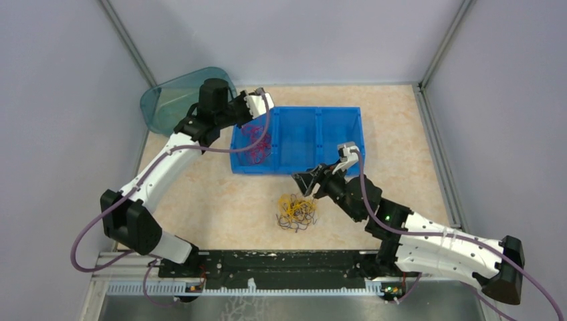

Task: Untangle the cables
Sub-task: Place the cable in the bin, then adjust the cable at the center of the board.

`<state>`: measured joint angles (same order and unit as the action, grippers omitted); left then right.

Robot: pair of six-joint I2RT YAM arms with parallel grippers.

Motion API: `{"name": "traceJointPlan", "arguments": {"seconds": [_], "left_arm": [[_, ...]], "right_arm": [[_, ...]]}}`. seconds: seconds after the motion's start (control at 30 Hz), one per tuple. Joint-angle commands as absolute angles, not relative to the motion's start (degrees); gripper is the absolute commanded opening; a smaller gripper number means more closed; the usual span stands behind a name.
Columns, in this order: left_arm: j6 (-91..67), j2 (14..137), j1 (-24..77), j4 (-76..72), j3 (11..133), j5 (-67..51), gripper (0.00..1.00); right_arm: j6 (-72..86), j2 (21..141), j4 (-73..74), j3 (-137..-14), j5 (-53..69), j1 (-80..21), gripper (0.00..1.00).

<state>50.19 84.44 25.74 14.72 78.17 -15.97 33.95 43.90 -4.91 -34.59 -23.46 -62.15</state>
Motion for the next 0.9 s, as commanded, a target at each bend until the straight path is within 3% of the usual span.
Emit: {"name": "traceJointPlan", "arguments": {"seconds": [0.0, 0.1, 0.37, 0.5, 0.63, 0.87], "left_arm": [[43.7, 86.9, 25.7, 21.1, 79.2, -16.6, 0.25], [43.4, 88.8, 25.7, 24.1, 80.5, -16.9, 0.37], [43.3, 93.6, 25.0, 27.5, 88.7, -15.8, 0.81], [42.8, 94.4, 23.7, 30.1, 93.8, -17.6, 0.84], [44.4, 93.9, 23.0, 39.2, 96.1, -23.7, 0.95], [49.1, 82.9, 24.0, 48.2, 79.9, -35.0, 0.99]], "right_arm": [[35.2, 42.2, -5.7, -34.0, -25.2, -62.6, 0.59], [35.6, 41.9, -5.3, -33.8, -25.5, -62.6, 0.59], [35.7, 41.7, -4.2, -33.8, -25.9, -62.6, 0.59], [36.2, 41.5, -2.5, -33.7, -26.0, -62.6, 0.59], [37.7, 42.2, 2.2, -33.9, -25.6, -62.6, 0.61], [41.9, 42.1, 8.6, -28.6, -19.0, -62.6, 0.63]]}}
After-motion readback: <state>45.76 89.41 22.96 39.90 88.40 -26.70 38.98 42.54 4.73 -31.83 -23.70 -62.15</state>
